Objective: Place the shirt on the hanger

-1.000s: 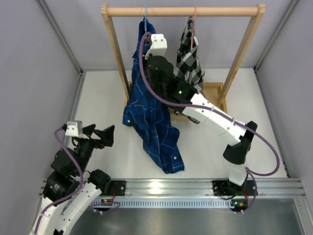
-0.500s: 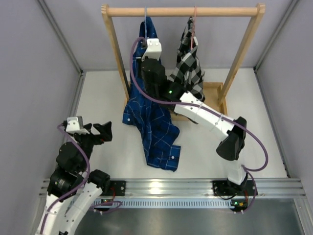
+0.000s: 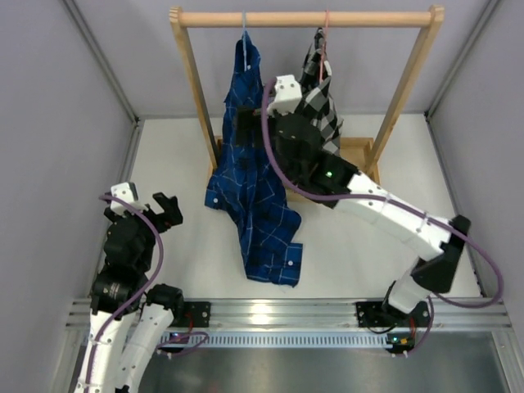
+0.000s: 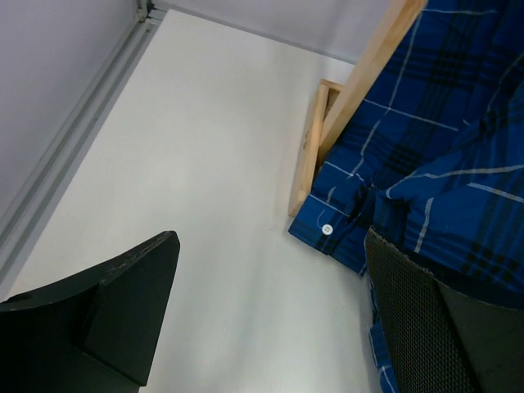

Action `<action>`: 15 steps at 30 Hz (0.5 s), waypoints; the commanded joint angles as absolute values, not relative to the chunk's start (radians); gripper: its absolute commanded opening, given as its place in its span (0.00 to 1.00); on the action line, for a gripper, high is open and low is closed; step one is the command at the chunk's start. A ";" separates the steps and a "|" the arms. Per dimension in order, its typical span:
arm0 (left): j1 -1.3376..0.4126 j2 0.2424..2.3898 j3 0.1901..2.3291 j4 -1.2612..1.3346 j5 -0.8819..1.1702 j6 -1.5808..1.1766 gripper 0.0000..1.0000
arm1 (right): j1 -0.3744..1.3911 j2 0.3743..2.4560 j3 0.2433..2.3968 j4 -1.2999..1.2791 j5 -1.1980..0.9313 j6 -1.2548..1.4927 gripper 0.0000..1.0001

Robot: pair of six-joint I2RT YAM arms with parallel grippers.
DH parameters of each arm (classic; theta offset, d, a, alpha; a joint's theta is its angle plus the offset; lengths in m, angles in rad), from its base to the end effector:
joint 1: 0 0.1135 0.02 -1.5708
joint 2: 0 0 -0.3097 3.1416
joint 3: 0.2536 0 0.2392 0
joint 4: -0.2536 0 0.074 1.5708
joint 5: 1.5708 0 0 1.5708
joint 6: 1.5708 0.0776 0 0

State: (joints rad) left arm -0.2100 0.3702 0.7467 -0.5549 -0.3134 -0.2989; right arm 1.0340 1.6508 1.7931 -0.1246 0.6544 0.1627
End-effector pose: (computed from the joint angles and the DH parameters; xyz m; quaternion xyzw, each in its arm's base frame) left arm 0.0735 0.0088 0.3403 -0.1337 0.7527 -0.0436 0.6432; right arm 0.2457 0.3204 0.5169 -0.0722 0.6984 0.1944 0.6850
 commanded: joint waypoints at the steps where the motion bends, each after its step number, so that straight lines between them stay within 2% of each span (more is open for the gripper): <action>1: -0.199 0.356 0.742 -0.549 -0.396 -0.321 0.98 | 1.045 1.461 1.685 -0.126 0.551 0.071 0.99; 3: -0.199 0.356 0.739 -0.548 -0.390 -0.319 0.98 | 1.043 1.373 1.643 -0.150 0.554 0.010 0.99; 6: -0.199 0.354 0.744 -0.548 -0.358 -0.314 0.98 | 1.045 1.255 1.530 -0.227 0.667 -0.040 1.00; 11: -0.199 0.336 0.739 -0.549 -0.359 -0.304 0.98 | 1.045 0.966 1.315 -0.248 0.733 -0.008 0.99; 15: -0.199 0.347 0.739 -0.548 -0.368 -0.291 0.98 | 1.043 0.781 1.166 -0.342 0.884 -0.012 0.99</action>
